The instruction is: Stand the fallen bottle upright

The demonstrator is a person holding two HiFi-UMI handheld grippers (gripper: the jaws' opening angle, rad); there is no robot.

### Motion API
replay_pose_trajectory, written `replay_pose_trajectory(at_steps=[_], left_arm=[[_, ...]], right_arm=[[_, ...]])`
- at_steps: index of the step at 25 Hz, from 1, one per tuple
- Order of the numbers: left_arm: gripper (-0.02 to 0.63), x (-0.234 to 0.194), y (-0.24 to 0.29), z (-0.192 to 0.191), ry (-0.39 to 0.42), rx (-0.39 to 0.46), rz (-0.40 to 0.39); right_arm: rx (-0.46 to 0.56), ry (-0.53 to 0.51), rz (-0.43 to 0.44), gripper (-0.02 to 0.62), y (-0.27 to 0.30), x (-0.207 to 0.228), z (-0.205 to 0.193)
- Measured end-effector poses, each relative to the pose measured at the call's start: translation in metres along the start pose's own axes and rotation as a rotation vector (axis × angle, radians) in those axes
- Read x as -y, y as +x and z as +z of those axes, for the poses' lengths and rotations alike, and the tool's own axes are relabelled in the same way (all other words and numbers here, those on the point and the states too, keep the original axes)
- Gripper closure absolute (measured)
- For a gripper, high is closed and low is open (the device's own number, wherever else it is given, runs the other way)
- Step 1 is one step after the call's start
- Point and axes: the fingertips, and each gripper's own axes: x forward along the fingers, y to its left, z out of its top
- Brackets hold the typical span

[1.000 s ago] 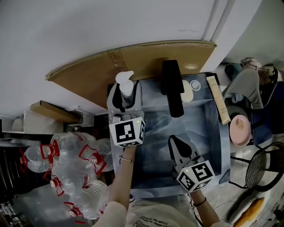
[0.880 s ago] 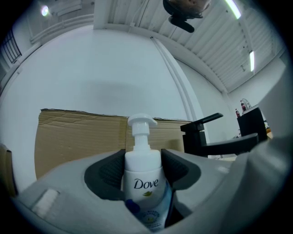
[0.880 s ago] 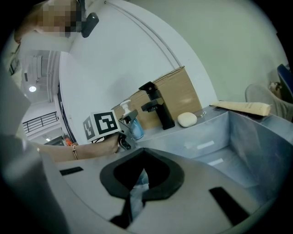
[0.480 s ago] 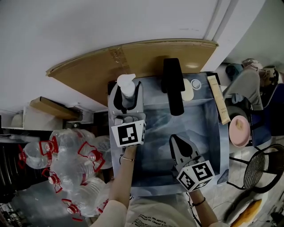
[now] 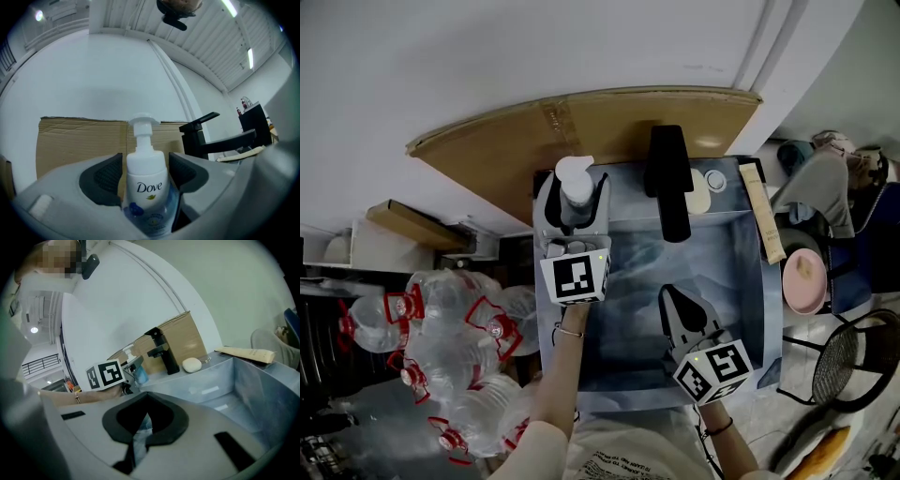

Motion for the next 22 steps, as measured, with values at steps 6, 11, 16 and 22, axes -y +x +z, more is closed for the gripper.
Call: replay_pose_trajectory(at_steps=[6,11,16,22], left_arm=[[0.261,0.003,-0.003,-0.008,-0.026,-0.068,-0.043],[0.261,0.001,-0.019,0.003,-0.057,-0.083,-0.051],[0.262,0.003,-0.041,0.015,-0.084,-0.097,-0.08],[0.327,0.012,-0.067,0.025,-0.108,-0.139,-0.094]], right_arm=[[0.0,-0.003,-0.003,0.592,-0.003,-0.004,0.001],[0.017,-0.024,0.003,0.592,-0.007,-0.012,0.01],[0.044,-0.059,0.007,0.592,-0.012,-0.018,0.026],[0.076,-0.103,0.012,0.592,-0.017,-0.023,0.044]])
